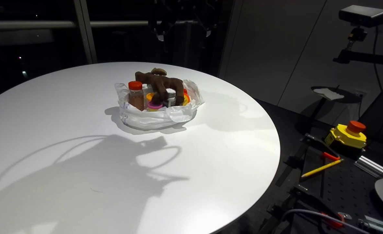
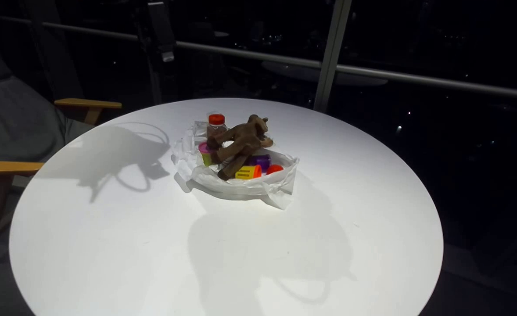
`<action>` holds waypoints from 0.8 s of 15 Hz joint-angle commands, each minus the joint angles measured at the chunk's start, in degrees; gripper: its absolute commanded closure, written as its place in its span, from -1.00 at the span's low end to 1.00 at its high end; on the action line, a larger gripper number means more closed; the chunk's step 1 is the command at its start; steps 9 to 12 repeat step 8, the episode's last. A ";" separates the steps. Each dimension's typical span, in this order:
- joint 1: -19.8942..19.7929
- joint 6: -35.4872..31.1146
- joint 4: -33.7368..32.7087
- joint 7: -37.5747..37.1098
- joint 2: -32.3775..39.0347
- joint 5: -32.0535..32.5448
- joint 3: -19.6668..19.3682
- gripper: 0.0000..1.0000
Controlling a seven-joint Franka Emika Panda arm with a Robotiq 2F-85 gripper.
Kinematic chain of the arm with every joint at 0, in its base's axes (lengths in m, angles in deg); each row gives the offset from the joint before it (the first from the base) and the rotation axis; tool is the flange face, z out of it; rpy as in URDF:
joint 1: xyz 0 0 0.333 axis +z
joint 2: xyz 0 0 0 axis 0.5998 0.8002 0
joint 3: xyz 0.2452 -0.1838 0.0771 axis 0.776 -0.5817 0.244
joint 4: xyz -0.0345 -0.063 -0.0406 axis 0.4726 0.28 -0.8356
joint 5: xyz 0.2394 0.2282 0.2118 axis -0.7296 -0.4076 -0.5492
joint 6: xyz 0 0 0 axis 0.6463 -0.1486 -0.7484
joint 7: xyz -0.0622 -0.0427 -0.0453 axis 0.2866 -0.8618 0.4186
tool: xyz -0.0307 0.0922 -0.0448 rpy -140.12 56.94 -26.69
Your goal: Put all the objects on the table into the white plastic bag
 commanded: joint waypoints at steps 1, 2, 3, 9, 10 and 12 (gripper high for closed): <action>-1.33 2.71 7.02 -7.59 -9.13 0.08 4.14 -1.00; -1.59 2.30 8.73 -8.67 -10.66 0.03 5.21 -1.00; -1.86 1.45 10.45 -9.56 -12.18 -0.63 6.22 -1.00; -3.29 2.12 10.70 -9.11 -11.77 -0.96 8.67 -1.00; -3.29 2.12 10.70 -9.11 -11.77 -0.96 8.67 -1.00; -3.29 2.12 10.70 -9.11 -11.77 -0.96 8.67 -1.00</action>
